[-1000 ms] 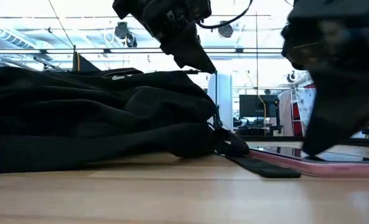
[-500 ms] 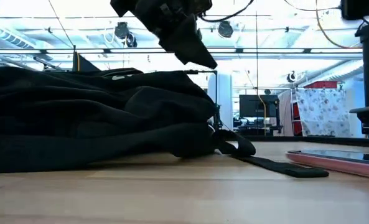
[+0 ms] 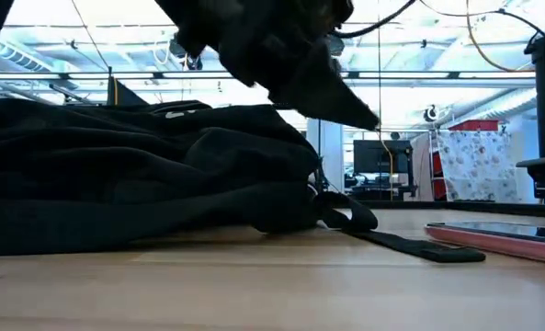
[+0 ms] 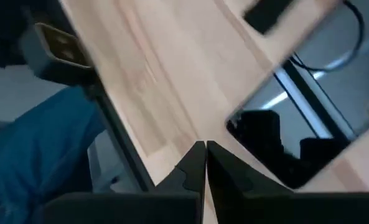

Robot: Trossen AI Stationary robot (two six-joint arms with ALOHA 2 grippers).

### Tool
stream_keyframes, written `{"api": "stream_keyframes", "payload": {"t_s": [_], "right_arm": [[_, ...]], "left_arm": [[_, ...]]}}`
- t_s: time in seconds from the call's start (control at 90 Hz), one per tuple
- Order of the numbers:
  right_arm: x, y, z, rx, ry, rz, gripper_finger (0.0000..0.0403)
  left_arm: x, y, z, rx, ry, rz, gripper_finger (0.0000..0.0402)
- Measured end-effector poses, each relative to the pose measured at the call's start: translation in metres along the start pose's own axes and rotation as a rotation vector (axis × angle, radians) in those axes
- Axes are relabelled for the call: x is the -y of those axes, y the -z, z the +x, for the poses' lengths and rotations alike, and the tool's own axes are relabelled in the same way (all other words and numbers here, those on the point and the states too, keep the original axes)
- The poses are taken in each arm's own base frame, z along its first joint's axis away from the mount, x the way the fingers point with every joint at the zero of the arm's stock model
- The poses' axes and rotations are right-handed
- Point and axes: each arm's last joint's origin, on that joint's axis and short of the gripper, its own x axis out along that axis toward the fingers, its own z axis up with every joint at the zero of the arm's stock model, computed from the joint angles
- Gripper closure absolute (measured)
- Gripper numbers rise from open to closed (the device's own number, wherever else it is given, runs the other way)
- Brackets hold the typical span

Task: Unpack backpack
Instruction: Put the cellphone into the black backpack

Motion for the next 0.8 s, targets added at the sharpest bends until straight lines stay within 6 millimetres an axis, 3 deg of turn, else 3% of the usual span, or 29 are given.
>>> {"api": "stream_keyframes", "payload": {"t_s": [0.178, 0.433, 0.8], "right_arm": [[0.004, 0.015, 0.007, -0.019, 0.055, 0.067, 0.0403], [0.007, 0.027, 0.021, -0.064, 0.104, 0.122, 0.0403], [0.025, 0.031, 0.028, -0.091, 0.296, 0.144, 0.0403]], "left_arm": [[0.003, 0.01, 0.019, 0.014, 0.004, 0.001, 0.0391], [0.001, 0.013, 0.023, 0.014, -0.011, -0.204, 0.0391], [0.016, 0.017, 0.032, -0.034, -0.097, 0.034, 0.0391]]}}
